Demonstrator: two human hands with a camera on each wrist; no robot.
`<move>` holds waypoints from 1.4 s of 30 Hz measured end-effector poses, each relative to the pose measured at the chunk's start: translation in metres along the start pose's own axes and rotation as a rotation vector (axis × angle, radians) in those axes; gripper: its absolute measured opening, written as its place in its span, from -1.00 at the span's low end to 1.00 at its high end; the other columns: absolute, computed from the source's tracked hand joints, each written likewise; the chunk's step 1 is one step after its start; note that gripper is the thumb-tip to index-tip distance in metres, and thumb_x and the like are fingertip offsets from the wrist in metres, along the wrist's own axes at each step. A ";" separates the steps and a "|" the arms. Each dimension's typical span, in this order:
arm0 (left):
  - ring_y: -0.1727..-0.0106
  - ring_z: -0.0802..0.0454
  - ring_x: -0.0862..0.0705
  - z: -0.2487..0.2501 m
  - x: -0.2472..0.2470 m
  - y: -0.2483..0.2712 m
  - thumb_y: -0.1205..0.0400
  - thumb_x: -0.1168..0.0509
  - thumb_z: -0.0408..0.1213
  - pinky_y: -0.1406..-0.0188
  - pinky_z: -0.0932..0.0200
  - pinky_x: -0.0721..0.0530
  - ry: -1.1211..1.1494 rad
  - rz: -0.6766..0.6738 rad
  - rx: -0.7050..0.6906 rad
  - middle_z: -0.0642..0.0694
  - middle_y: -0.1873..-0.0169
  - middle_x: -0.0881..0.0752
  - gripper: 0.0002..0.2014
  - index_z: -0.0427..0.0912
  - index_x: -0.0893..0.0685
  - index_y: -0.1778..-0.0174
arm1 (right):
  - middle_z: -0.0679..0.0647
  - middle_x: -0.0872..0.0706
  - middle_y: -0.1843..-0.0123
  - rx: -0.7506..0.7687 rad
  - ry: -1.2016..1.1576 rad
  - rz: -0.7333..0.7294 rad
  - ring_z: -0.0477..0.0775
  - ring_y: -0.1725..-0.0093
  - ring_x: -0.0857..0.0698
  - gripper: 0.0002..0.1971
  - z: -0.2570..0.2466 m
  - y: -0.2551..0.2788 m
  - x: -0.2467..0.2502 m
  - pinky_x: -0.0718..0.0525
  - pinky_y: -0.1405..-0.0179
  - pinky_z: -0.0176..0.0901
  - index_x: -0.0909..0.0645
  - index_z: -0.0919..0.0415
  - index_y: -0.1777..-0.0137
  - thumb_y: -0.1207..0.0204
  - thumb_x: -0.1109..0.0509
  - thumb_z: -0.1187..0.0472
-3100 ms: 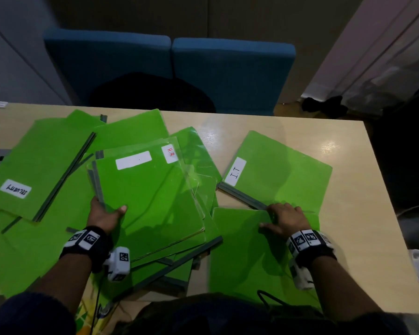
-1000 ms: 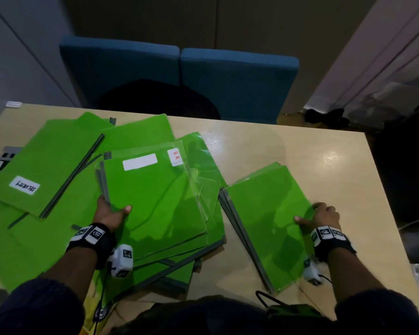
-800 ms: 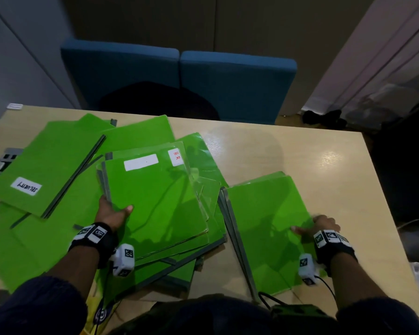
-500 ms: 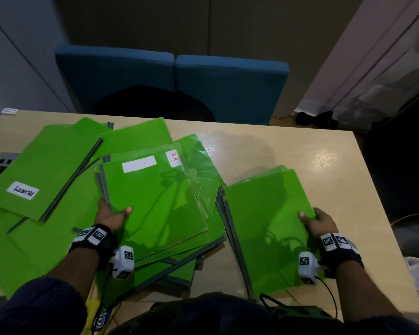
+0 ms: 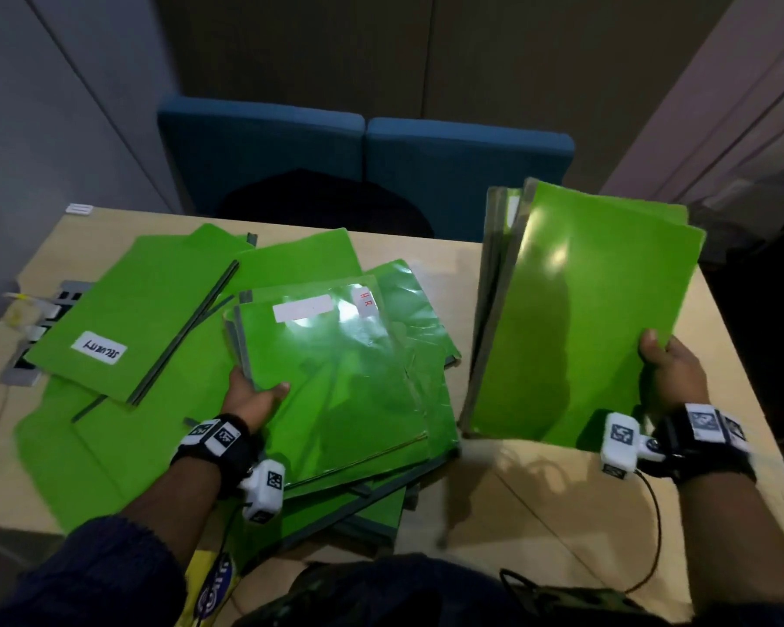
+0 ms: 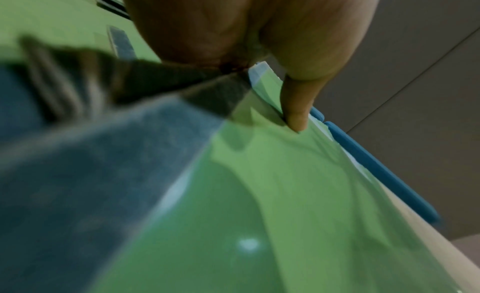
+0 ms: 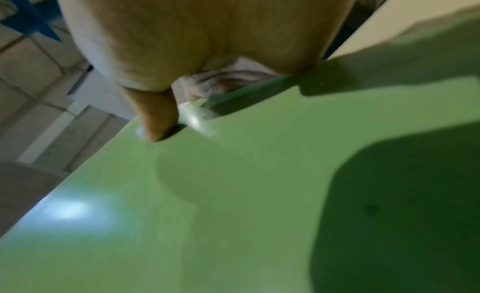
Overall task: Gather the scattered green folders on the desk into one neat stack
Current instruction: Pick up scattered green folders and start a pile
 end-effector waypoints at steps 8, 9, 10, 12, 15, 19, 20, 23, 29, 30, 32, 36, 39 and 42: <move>-0.38 -0.20 -0.56 -0.005 0.002 -0.001 -0.49 -0.46 0.05 -0.43 -0.13 -0.48 0.152 -0.094 -0.013 -0.16 -0.44 -0.54 -0.19 -0.24 -0.28 -0.54 | 0.30 -0.73 -0.07 -0.120 0.538 -0.342 0.32 -0.02 -0.72 -0.44 0.088 0.003 -0.177 -0.69 0.01 0.04 -0.63 0.30 -0.20 -0.54 -0.27 -0.22; -0.45 -0.21 -0.50 -0.007 0.002 0.001 -0.46 -0.45 0.13 -0.47 -0.14 -0.44 0.153 -0.105 -0.004 -0.17 -0.51 -0.47 -0.09 -0.23 -0.20 -0.60 | 0.32 -0.74 -0.10 -0.140 0.616 -0.374 0.36 -0.05 -0.73 -0.43 0.097 0.011 -0.192 -0.70 -0.08 0.14 -0.63 0.28 -0.20 -0.52 -0.28 -0.24; -0.51 -0.22 -0.43 -0.007 0.002 0.006 -0.47 -0.44 0.15 -0.50 -0.16 -0.40 0.159 -0.116 0.010 -0.18 -0.57 -0.38 -0.04 -0.20 -0.11 -0.65 | 0.33 -0.74 -0.12 -0.133 0.665 -0.403 0.36 -0.05 -0.72 -0.50 0.104 0.014 -0.207 -0.70 -0.13 0.17 -0.64 0.28 -0.21 -0.56 -0.31 -0.17; -0.60 -0.25 -0.30 -0.009 0.001 0.012 -0.54 -0.41 0.10 -0.53 -0.20 -0.35 0.156 -0.124 0.035 -0.17 -0.65 -0.21 -0.03 -0.13 0.06 -0.69 | 0.26 -0.75 -0.13 -0.120 0.737 -0.469 0.32 -0.06 -0.73 -0.62 0.110 0.024 -0.235 -0.70 -0.13 0.12 -0.64 0.28 -0.23 -0.58 -0.41 0.00; -0.64 -0.28 -0.19 -0.014 -0.006 0.015 -0.56 -0.40 0.06 -0.53 -0.28 -0.31 0.179 -0.171 0.051 -0.18 -0.69 -0.03 0.01 -0.06 0.20 -0.69 | 0.20 -0.69 -0.15 -0.110 0.937 -0.597 0.29 -0.10 -0.71 -0.48 0.115 0.040 -0.270 -0.68 -0.07 0.07 -0.54 0.29 -0.32 -0.48 -0.54 0.01; -0.60 -0.30 -0.27 -0.016 -0.006 0.015 -0.58 -0.41 -0.10 -0.49 -0.32 -0.36 0.175 -0.186 0.020 -0.19 -0.69 -0.04 0.01 -0.01 0.27 -0.67 | 0.30 -0.44 -0.50 -0.018 1.224 -0.601 0.36 -0.44 -0.48 -0.22 0.121 0.055 -0.292 -0.51 -0.42 0.24 -0.41 0.25 -0.52 -0.43 -0.50 -0.21; -0.60 -0.30 -0.26 -0.016 -0.007 0.016 -0.56 -0.44 -0.10 -0.49 -0.32 -0.36 0.161 -0.194 0.012 -0.20 -0.69 -0.03 0.05 0.00 0.29 -0.66 | 0.30 -0.37 -0.54 -0.017 1.229 -0.596 0.37 -0.50 -0.42 -0.18 0.122 0.059 -0.295 -0.47 -0.44 0.24 -0.36 0.25 -0.58 -0.45 -0.48 -0.21; -0.63 -0.31 -0.18 -0.018 -0.010 0.018 -0.51 -0.49 -0.14 -0.49 -0.33 -0.34 0.190 -0.210 0.028 -0.20 -0.69 0.00 0.11 0.09 0.30 -0.65 | 0.31 -0.33 -0.58 -0.053 1.207 -0.619 0.38 -0.50 -0.44 -0.15 0.125 0.065 -0.302 -0.51 -0.44 0.22 -0.26 0.20 -0.65 -0.48 -0.43 -0.24; -0.66 -0.28 -0.09 -0.014 -0.008 0.021 -0.56 -0.44 -0.18 -0.52 -0.25 -0.27 0.104 -0.234 -0.040 -0.20 -0.69 0.05 0.09 0.03 0.37 -0.65 | 0.36 -0.40 -0.55 -0.070 1.150 -0.660 0.40 -0.39 -0.57 -0.01 0.124 0.069 -0.306 -0.63 -0.32 0.30 -0.20 0.16 -0.67 -0.37 -0.40 -0.39; -0.66 -0.28 -0.09 -0.014 -0.007 0.022 -0.57 -0.43 -0.21 -0.52 -0.27 -0.27 0.125 -0.230 -0.048 -0.19 -0.69 0.03 0.07 0.04 0.35 -0.66 | 0.36 -0.33 -0.59 -0.074 1.177 -0.651 0.41 -0.43 -0.54 -0.01 0.122 0.069 -0.306 -0.60 -0.35 0.31 -0.18 0.16 -0.68 -0.39 -0.40 -0.39; -0.64 -0.29 -0.16 -0.013 -0.002 0.022 -0.59 -0.41 -0.27 -0.50 -0.29 -0.30 0.141 -0.195 -0.071 -0.20 -0.68 -0.06 -0.01 0.04 0.23 -0.68 | 0.34 -0.27 -0.63 -0.114 1.162 -0.629 0.39 -0.41 -0.56 -0.04 0.117 0.070 -0.308 -0.63 -0.31 0.25 -0.19 0.18 -0.68 -0.42 -0.41 -0.34; -0.52 -0.21 -0.34 -0.017 0.029 0.020 -0.61 -0.38 -0.30 -0.39 -0.22 -0.42 0.293 -0.081 -0.106 -0.23 -0.60 -0.29 -0.27 -0.03 -0.12 -0.62 | 0.29 -0.51 -0.52 -0.135 0.736 -0.611 0.30 -0.35 -0.61 -0.36 0.101 0.072 -0.322 -0.64 -0.10 -0.03 -0.40 0.27 -0.56 -0.61 -0.35 -0.12; -0.51 -0.24 -0.33 -0.025 0.069 0.013 -0.64 -0.35 -0.32 -0.38 -0.22 -0.40 0.350 -0.001 -0.100 -0.26 -0.56 -0.30 -0.32 -0.10 -0.15 -0.61 | 0.25 -0.64 -0.41 0.107 0.751 -0.628 0.25 -0.34 -0.63 -0.52 0.077 0.075 -0.336 -0.55 -0.28 -0.01 -0.53 0.25 -0.46 -0.67 -0.26 -0.05; -0.53 -0.32 -0.33 -0.041 0.112 0.004 -0.63 -0.35 -0.34 -0.40 -0.17 -0.38 0.384 0.089 -0.092 -0.34 -0.55 -0.33 -0.33 -0.22 -0.17 -0.61 | 0.27 -0.50 -0.50 0.365 1.070 -0.658 0.28 -0.46 -0.50 -0.40 0.073 0.082 -0.348 -0.47 -0.43 0.06 -0.42 0.18 -0.57 -0.59 -0.38 -0.07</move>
Point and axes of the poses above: each hand's wrist, its own y-axis away from the middle knuckle, its own x-axis out of the back of the hand, z = x × y, the point moved 8 cm from there along -y, towards the middle knuckle
